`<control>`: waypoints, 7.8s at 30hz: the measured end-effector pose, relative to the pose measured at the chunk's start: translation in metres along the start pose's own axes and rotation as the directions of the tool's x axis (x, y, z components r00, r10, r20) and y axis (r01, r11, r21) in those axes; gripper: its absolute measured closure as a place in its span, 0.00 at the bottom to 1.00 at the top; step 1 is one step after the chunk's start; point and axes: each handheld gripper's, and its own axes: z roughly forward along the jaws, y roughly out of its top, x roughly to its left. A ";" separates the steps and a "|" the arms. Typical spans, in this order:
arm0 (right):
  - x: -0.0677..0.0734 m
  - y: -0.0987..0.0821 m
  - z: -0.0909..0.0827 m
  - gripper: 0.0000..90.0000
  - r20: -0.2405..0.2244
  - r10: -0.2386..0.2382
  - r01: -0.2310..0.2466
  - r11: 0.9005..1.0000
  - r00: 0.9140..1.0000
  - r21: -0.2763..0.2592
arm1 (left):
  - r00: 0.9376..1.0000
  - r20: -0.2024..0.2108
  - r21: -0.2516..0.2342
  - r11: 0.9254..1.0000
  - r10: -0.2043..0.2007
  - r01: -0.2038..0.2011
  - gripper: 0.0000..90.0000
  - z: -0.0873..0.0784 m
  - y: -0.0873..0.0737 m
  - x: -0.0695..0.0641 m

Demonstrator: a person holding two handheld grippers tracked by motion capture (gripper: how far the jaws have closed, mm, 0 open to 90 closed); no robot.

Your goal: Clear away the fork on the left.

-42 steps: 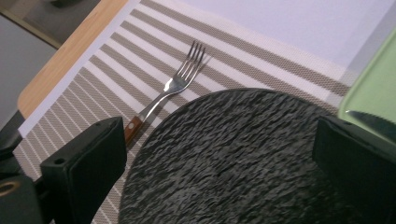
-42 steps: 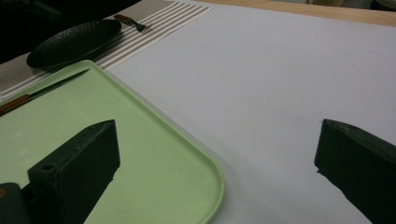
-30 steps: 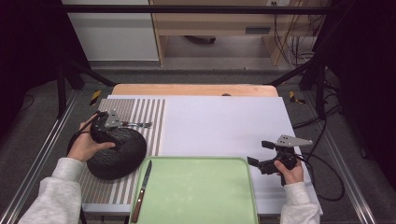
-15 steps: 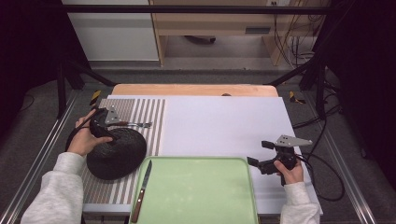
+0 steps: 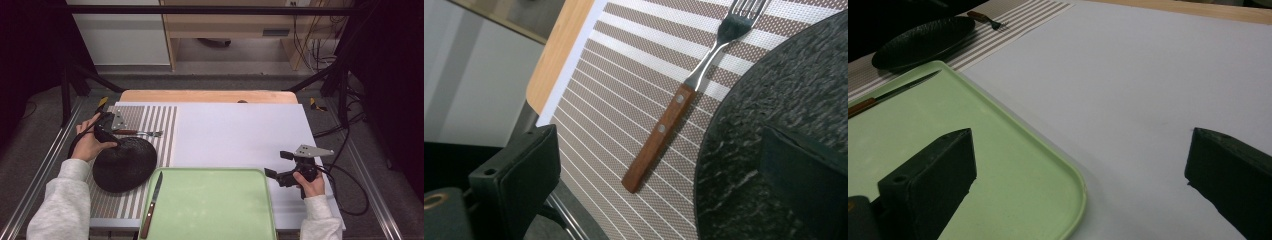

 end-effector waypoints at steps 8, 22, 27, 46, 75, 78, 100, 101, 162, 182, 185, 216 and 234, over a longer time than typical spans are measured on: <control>0.000 0.000 0.000 0.01 0.003 -0.002 0.002 1.000 1.000 0.000 | 0.997 -0.029 0.010 0.998 0.068 -0.068 0.04 0.007 -0.002 0.008; 0.000 0.000 0.000 0.01 0.005 -0.004 0.004 1.000 1.000 0.006 | 0.973 -0.051 0.083 0.972 0.224 -0.220 0.07 0.025 -0.005 0.015; 0.000 0.000 0.000 0.01 0.006 -0.004 0.004 1.000 1.000 0.006 | 0.962 -0.056 0.111 0.959 0.268 -0.260 0.11 0.030 -0.006 0.016; 0.000 0.000 0.000 0.01 0.006 -0.004 0.003 1.000 1.000 0.006 | 0.943 0.021 0.146 0.932 0.333 -0.333 0.31 0.043 -0.014 0.014; 0.000 0.000 0.001 0.01 0.005 -0.004 0.004 1.000 1.000 0.005 | 0.914 0.047 0.114 0.907 0.403 -0.406 0.64 0.057 -0.009 0.001; 0.000 0.000 0.001 0.01 0.005 -0.003 0.003 1.000 1.000 0.005 | 0.911 0.049 0.104 0.905 0.409 -0.412 0.66 0.058 -0.006 0.000; 0.000 0.000 0.000 0.01 0.005 -0.001 0.001 1.000 1.000 0.002 | 0.898 0.063 0.054 0.897 0.435 -0.438 0.77 0.067 0.007 -0.007; 0.000 0.000 0.000 0.01 0.005 -0.001 0.001 1.000 1.000 0.002 | 0.895 0.063 0.052 0.894 0.441 -0.444 0.77 0.067 0.007 -0.008; 0.000 0.001 -0.001 0.01 0.007 -0.002 0.002 1.000 1.000 -0.005 | 0.937 -0.048 0.022 0.938 0.347 -0.346 0.85 0.007 0.023 -0.027; 0.000 0.000 -0.001 0.01 0.006 -0.002 0.002 1.000 1.000 -0.002 | 0.977 -0.037 0.040 0.977 0.211 -0.210 0.85 -0.020 0.033 -0.066; 0.000 0.000 -0.001 0.01 0.005 -0.003 0.003 1.000 1.000 0.000 | 0.979 -0.035 0.026 0.980 0.200 -0.199 0.85 -0.026 0.035 -0.072; 0.001 0.000 -0.001 0.01 0.006 -0.004 0.004 1.000 1.000 0.000 | 0.999 0.031 0.022 1.000 -0.009 0.008 0.85 -0.066 0.051 -0.117; 0.001 0.001 -0.001 0.01 0.006 -0.006 0.006 1.000 1.000 0.000 | 0.988 0.057 0.032 0.990 -0.140 0.139 0.85 -0.079 0.058 -0.138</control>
